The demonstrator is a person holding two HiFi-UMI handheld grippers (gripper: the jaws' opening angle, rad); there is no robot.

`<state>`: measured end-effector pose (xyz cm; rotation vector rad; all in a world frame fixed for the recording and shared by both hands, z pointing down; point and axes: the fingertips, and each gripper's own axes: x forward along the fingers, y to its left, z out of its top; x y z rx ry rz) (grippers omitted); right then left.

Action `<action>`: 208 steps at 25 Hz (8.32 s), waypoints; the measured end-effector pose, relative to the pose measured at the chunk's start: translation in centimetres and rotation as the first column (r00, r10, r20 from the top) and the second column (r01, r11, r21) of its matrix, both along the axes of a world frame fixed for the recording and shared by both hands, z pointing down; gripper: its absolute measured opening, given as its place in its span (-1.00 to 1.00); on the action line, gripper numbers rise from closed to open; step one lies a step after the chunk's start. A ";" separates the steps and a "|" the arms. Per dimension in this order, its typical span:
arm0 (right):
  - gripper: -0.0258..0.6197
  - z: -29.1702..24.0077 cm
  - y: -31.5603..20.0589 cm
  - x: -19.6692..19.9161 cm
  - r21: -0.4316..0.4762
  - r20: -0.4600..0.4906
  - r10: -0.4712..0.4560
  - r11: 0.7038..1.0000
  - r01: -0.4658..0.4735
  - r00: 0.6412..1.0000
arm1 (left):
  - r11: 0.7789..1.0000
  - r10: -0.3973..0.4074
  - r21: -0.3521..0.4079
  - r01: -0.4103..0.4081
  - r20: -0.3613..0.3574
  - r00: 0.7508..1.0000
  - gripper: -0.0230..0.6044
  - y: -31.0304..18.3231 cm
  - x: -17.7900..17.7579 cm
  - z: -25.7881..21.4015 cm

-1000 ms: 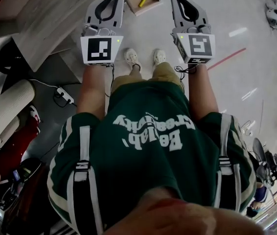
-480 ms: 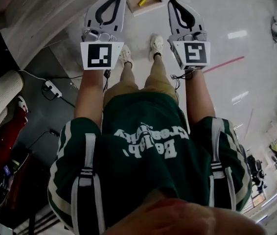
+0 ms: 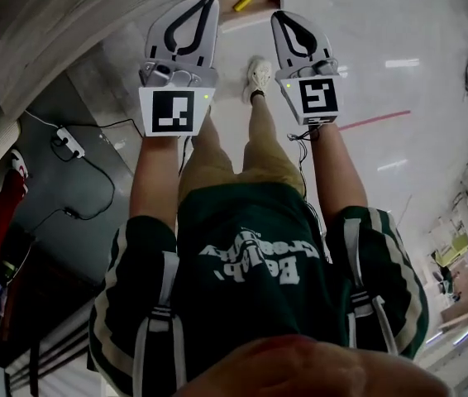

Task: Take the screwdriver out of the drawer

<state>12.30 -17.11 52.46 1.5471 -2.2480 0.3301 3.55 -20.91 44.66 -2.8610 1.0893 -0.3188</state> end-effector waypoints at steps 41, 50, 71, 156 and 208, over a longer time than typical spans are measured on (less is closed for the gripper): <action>-0.52 28.6 -6.5 3.5 -0.692 0.352 0.744 0.616 -0.377 0.568 | 0.994 -0.087 -0.067 0.084 -0.051 0.995 -0.87 -3.8 -1.1 11.0; -0.52 29.2 -8.1 3.5 -0.720 0.312 0.763 0.579 -0.383 0.567 | 0.993 -0.098 -0.065 0.094 -0.060 0.993 -0.87 -4.4 -1.6 11.3; -0.72 29.5 -10.5 4.0 -0.708 0.285 0.717 0.605 -0.365 0.636 | 0.991 -0.118 -0.066 0.113 -0.076 0.990 -0.87 -5.4 -2.8 10.8; -0.72 -36.8 5.2 -6.2 0.357 0.119 -0.097 0.933 0.049 0.988 | 0.921 -0.332 0.185 0.343 -0.088 0.939 -0.87 9.1 -11.5 -28.5; -0.72 -38.4 5.3 -10.7 0.415 0.071 -0.127 0.906 0.086 0.989 | 0.918 -0.298 0.241 0.315 -0.106 0.949 -0.87 8.9 -14.4 -31.8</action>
